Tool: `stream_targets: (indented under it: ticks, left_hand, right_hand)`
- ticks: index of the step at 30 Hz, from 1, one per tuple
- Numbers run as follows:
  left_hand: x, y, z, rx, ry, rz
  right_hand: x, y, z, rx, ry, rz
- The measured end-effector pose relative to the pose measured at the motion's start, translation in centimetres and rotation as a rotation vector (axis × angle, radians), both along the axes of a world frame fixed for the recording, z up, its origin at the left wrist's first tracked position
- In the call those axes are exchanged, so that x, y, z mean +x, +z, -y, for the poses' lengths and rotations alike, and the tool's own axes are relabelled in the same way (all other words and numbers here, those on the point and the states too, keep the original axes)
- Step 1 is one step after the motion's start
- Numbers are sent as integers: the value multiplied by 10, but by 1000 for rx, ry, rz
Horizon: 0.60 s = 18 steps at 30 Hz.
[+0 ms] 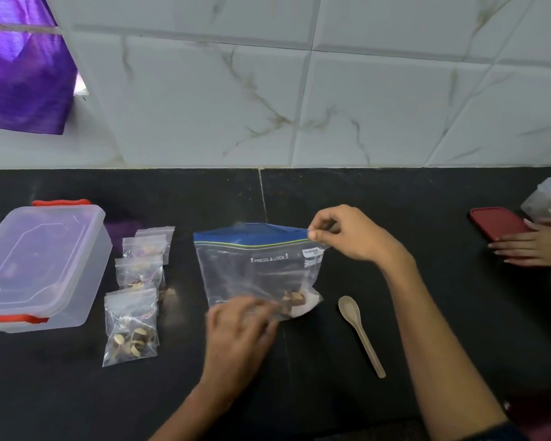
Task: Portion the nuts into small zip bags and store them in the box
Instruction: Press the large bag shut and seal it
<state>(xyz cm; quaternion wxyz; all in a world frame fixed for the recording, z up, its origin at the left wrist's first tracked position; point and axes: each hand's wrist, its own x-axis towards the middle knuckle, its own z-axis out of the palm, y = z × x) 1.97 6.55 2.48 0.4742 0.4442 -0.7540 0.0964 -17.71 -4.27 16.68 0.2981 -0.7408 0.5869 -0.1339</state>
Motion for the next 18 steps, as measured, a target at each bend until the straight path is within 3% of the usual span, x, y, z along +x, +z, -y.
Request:
stream_targets:
  ticks: [3, 5, 9, 12, 14, 18]
  left_hand:
    - [-30, -21, 6, -73, -357, 552]
    - [-55, -30, 13, -12, -299, 869]
    - [-88, -17, 29, 237, 29, 1324]
    - [-100, 3, 36, 294, 126, 1488]
    - [-103, 11, 40, 338, 88, 1457]
    - [-103, 8, 42, 350, -60, 1423]
  right_hand:
    - [5, 0, -6, -47, 6, 44]
    - [7, -1, -10, -61, 12, 50]
    - [7, -2, -12, -61, 9, 35]
    - [8, -4, -12, -51, 22, -4]
    - [10, -2, -14, -77, 35, -23]
    - [19, 13, -17, -355, 39, -37]
